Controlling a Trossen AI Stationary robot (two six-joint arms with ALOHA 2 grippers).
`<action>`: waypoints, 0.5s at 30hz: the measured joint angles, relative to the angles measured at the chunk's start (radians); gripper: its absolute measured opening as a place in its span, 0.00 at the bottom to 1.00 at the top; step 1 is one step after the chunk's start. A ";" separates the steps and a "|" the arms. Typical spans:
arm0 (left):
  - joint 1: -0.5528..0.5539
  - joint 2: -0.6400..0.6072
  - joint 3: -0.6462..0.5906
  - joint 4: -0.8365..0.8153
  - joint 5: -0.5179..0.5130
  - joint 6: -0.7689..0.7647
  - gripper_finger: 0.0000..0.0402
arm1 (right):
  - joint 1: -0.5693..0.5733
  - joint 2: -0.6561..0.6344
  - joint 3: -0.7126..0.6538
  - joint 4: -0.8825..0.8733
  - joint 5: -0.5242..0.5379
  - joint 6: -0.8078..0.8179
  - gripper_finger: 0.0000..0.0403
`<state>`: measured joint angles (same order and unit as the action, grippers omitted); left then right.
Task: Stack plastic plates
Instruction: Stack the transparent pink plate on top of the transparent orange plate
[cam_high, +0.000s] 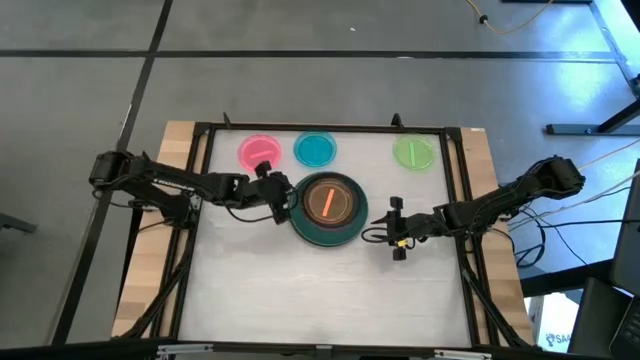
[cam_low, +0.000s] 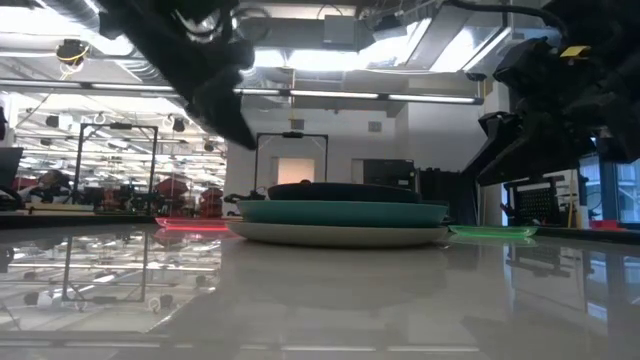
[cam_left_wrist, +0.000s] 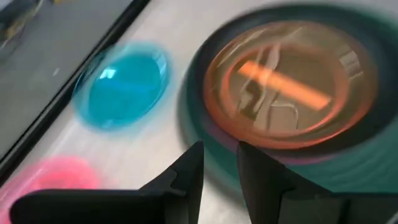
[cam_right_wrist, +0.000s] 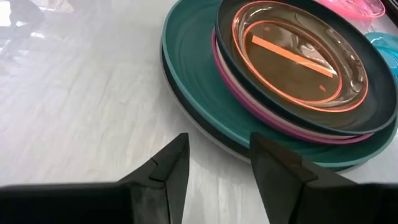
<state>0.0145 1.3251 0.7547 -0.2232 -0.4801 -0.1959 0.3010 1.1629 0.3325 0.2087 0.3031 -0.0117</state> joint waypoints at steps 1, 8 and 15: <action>0.019 0.001 0.000 -0.030 0.000 -0.010 0.22 | 0.000 0.000 0.000 0.000 0.000 0.000 0.39; 0.157 0.032 0.000 -0.165 0.000 -0.029 0.22 | 0.000 0.000 0.000 0.000 0.000 0.000 0.39; 0.282 0.088 0.000 -0.182 0.051 0.087 0.22 | 0.000 0.000 0.000 -0.001 0.000 0.000 0.39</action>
<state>0.2969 1.4132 0.7551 -0.4054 -0.4294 -0.1084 0.3008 1.1629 0.3325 0.2077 0.3031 -0.0120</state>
